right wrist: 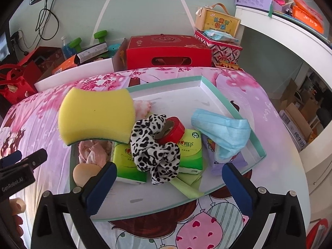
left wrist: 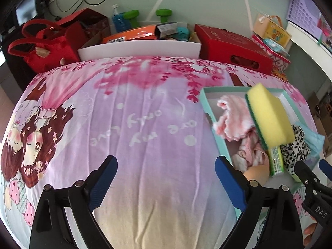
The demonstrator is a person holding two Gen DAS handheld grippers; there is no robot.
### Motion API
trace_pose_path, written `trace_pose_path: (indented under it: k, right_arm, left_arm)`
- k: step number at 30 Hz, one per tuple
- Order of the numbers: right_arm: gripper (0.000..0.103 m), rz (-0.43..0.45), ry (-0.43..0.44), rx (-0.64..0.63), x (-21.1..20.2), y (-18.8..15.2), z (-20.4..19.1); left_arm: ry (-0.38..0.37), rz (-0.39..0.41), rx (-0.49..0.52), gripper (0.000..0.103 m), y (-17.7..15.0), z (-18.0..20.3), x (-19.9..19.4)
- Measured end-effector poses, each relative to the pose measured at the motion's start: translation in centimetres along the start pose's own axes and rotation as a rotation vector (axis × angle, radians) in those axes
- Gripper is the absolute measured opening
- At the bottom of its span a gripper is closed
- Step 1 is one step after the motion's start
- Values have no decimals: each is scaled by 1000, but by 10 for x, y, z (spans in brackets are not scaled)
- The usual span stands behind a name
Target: Organize soft objects
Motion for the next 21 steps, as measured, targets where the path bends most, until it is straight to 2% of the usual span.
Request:
trace_pose_path:
  k: [9,21]
  right_arm:
    - [103,-19,5,-17,0,-2,-7]
    - [103,-29,20,-53,-8,-4,-23]
  left_arm:
    - [31,10,-35,95,2,-12,-3]
    - [179,14,-50,95,-6,-30,-17]
Point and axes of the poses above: each gripper's, at about its wrist camera, not at the fingertips, and x roughly the way its jaws point, z to its right, y to its top, the point moved 6 cm from there along x, roughly the way its jaws point, and after that the axes turned 5 degrees about y, right-handed, at the moved point
